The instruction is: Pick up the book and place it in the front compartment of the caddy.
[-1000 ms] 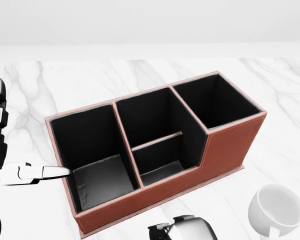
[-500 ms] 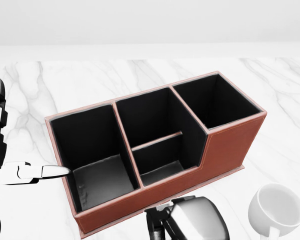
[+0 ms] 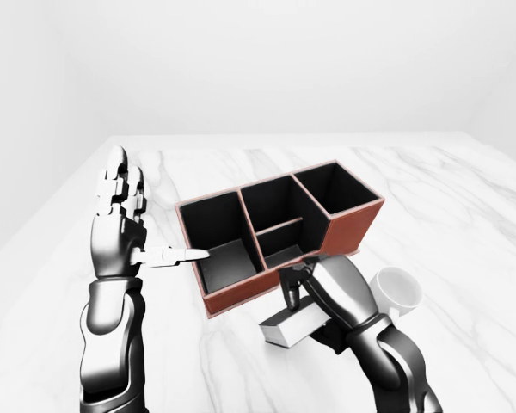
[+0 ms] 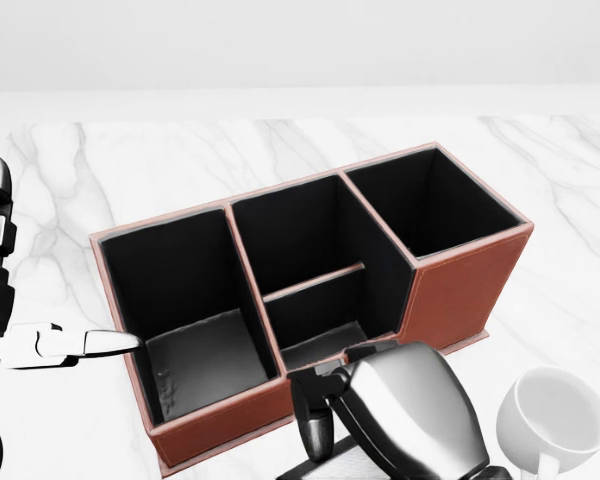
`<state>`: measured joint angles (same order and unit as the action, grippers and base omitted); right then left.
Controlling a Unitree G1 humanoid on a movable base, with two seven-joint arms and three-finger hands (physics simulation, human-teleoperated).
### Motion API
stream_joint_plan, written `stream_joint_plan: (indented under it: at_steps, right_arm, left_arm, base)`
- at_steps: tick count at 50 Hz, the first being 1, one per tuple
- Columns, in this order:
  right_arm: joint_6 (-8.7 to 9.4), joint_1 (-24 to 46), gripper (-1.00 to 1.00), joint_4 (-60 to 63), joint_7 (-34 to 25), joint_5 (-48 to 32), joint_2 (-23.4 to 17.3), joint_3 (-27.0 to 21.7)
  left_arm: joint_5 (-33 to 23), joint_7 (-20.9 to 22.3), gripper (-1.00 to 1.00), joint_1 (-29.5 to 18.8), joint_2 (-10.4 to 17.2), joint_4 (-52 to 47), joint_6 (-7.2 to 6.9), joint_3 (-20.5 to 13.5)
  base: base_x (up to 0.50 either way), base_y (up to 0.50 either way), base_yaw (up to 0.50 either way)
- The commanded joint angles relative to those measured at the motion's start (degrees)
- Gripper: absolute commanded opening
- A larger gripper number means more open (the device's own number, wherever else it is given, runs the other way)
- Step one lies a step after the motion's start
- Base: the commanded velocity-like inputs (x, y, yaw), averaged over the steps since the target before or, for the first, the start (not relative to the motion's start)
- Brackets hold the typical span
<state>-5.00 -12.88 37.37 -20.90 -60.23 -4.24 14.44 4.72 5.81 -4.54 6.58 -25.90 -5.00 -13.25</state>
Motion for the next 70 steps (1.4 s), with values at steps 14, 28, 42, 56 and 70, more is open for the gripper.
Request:
stream_joint_plan:
  at_steps: [14,28,42,56,70]
  right_arm:
    - [0.0,11.1,-1.0,3.7,-8.2,2.3,3.0,-5.3]
    - [0.87,18.3,-1.0,1.1,-10.8,0.8,3.3,-7.8]
    - [6.22,27.1,-1.0,-3.3,-12.1,-2.0,2.9,-10.1]
    - [10.0,33.9,-1.0,-8.0,-11.7,-3.0,2.8,-10.6]
    - [10.0,39.3,-1.0,-12.6,-9.8,-2.6,2.5,-10.9]
  left_arm:
    - [0.3,-0.1,1.0,-0.1,0.2,-0.3,0.0,-0.3]
    - [0.3,-0.1,1.0,-0.1,0.2,-0.1,0.0,-0.3]
    - [0.5,-0.1,1.0,-0.1,0.3,0.2,0.0,-0.5]
    - [0.4,-0.2,1.0,-0.1,0.2,0.5,0.0,-0.3]
    - [0.6,-0.1,1.0,-0.1,0.3,-0.1,0.0,-0.6]
  base:
    - [0.0,0.0,0.0]
    - [0.0,0.0,0.0]
    - [0.0,0.0,0.0]
    - [0.0,0.0,0.0]
    - [0.0,0.0,0.0]
